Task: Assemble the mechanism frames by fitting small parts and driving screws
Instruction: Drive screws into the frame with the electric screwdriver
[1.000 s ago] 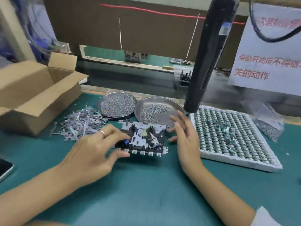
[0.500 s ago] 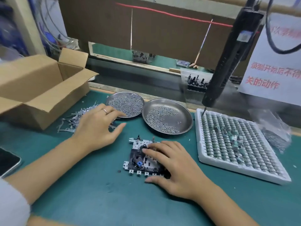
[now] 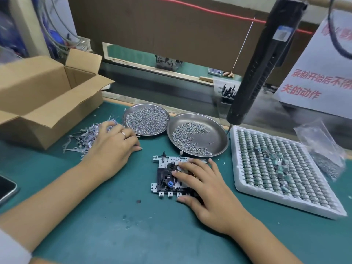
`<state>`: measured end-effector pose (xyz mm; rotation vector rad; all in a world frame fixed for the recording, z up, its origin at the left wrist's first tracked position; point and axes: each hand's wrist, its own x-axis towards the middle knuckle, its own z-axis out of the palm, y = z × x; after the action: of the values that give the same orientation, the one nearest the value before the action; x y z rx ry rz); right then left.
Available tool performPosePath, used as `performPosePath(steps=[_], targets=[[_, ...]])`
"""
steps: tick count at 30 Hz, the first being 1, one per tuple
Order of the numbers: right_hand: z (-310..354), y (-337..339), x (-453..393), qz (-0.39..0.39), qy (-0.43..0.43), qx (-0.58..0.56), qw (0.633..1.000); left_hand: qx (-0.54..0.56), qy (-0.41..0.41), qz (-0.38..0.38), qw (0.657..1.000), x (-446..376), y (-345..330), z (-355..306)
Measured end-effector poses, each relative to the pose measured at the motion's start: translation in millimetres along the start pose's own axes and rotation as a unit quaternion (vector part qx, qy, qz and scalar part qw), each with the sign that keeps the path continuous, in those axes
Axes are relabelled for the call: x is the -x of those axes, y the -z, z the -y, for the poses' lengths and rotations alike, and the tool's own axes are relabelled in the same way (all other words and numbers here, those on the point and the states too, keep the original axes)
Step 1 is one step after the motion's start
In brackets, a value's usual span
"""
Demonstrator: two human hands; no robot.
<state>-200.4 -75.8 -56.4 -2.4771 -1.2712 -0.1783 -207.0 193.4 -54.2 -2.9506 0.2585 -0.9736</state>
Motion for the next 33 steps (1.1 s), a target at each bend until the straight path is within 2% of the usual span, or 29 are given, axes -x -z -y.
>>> performPosePath(steps=[4, 9, 11, 14, 18, 22, 25, 28, 31, 33], targets=[[0.5, 0.9, 0.6, -0.006, -0.004, 0.004, 1.0, -0.027, -0.008, -0.015, 0.999, 0.1, 0.4, -3.8], [4.4, 0.7, -0.9, -0.046, -0.008, -0.01, 0.999, 0.046, 0.085, -0.057, 0.994, -4.0, 5.7, -11.9], [4.6, 0.0, -1.9, -0.055, -0.013, -0.013, 0.998, 0.13, 0.143, -0.059, 0.979, -6.5, 7.2, -13.2], [3.4, -0.7, -1.6, -0.058, -0.01, -0.026, 0.998, 0.238, 0.202, -0.103, 0.944, -7.6, 10.6, -13.4], [2.8, -0.9, -0.9, -0.054, -0.007, -0.032, 0.998, 0.236, 0.238, -0.114, 0.935, -7.9, 10.1, -10.5], [2.7, -0.4, -1.1, -0.044, -0.007, -0.032, 0.999, 0.316, 0.312, -0.102, 0.89, -9.2, 8.7, -5.2], [3.0, 0.0, -1.1, -0.042, -0.008, -0.033, 0.999, 0.31, 0.292, -0.13, 0.895, -9.1, 12.6, -4.8], [4.4, 0.1, -1.5, -0.066, -0.005, -0.048, 0.997, 0.241, 0.221, -0.157, 0.932, -6.0, 17.9, -14.3], [11.9, 1.7, -3.0, -0.144, -0.018, -0.173, 0.974, 0.131, 0.045, -0.211, 0.968, -1.5, 24.9, -37.9], [20.6, 4.8, -4.9, -0.183, -0.064, -0.314, 0.93, 0.072, -0.073, -0.261, 0.96, 0.9, 29.1, -57.0]])
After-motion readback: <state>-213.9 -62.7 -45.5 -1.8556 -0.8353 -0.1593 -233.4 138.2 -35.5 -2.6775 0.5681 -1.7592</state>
